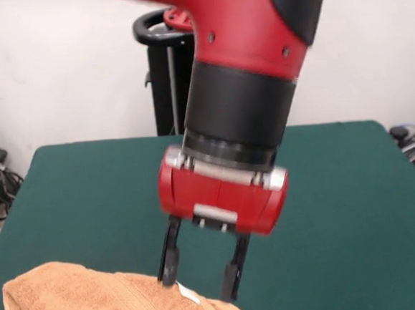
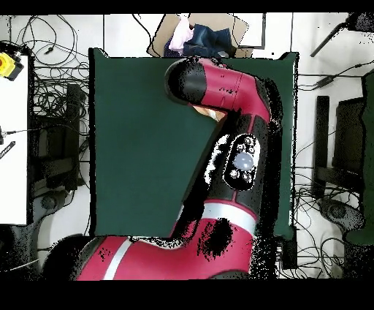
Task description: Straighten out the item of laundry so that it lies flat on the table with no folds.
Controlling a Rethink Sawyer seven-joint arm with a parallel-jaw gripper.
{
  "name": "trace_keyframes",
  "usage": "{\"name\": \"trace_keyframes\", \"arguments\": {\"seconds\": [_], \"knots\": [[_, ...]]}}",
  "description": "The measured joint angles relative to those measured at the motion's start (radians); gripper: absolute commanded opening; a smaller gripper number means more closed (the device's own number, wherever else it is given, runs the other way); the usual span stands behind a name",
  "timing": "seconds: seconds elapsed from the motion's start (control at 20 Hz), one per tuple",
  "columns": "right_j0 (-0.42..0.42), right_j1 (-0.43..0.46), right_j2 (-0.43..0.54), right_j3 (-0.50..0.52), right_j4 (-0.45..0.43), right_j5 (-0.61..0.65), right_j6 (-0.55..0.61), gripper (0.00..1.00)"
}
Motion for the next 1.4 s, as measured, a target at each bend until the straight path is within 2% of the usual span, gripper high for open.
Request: {"name": "trace_keyframes", "arguments": {"seconds": [0.2, 0.75, 1.25, 1.4], "knots": [[-0.009, 0.057, 0.000, -0.017, 0.000, -0.050, 0.000, 1.00], [-0.021, 0.173, 0.000, -0.077, -0.002, -0.006, 0.000, 1.00], [-0.053, 0.153, 0.027, -0.091, 0.030, 0.130, 0.000, 1.00], [-0.084, 0.125, 0.062, -0.083, 0.075, 0.219, 0.000, 1.00]]}}
